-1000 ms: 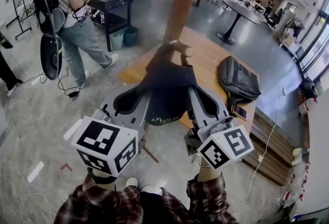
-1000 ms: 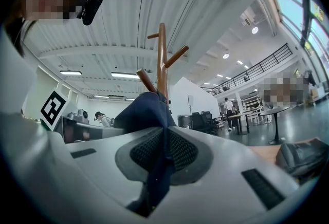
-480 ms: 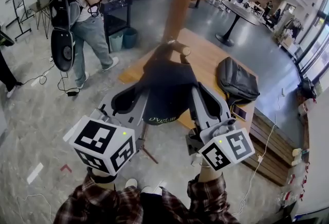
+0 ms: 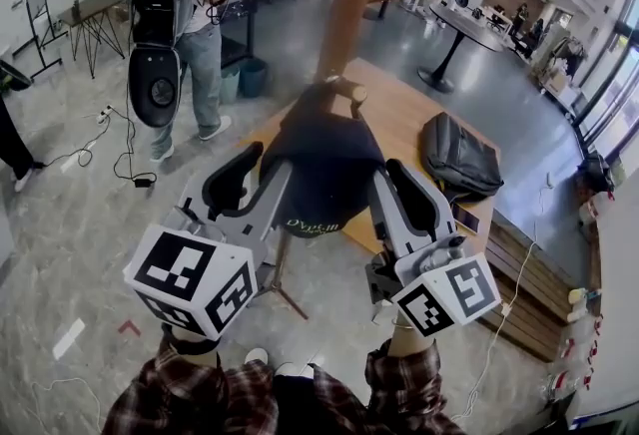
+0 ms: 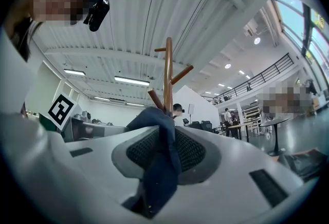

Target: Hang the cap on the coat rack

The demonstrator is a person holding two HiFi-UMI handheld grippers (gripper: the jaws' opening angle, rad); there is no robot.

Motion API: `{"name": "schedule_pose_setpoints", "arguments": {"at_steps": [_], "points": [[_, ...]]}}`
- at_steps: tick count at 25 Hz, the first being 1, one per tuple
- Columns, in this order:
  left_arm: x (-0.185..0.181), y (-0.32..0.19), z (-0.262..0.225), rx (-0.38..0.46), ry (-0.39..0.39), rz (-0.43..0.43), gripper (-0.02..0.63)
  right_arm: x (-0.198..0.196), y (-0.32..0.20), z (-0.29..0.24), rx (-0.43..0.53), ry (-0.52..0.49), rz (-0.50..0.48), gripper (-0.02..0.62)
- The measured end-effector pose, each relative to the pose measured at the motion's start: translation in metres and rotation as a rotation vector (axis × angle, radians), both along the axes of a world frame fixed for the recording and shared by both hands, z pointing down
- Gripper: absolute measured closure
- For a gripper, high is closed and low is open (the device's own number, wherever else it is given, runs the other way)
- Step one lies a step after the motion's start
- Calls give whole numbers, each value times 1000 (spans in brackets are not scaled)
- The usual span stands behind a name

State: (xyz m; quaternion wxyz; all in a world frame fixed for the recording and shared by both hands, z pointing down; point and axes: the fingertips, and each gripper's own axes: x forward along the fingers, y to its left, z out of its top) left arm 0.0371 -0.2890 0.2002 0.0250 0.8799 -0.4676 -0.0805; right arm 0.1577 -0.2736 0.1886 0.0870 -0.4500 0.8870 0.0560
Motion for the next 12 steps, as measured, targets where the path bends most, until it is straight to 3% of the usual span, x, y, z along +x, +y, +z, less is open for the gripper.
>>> {"name": "schedule_pose_setpoints", "arguments": {"at_steps": [5, 12], "points": [[-9, 20, -9, 29, -12, -18, 476, 6, 16, -5, 14, -14, 13, 509], [11, 58, 0, -5, 12, 86, 479, 11, 43, 16, -43, -27, 45, 509]]}}
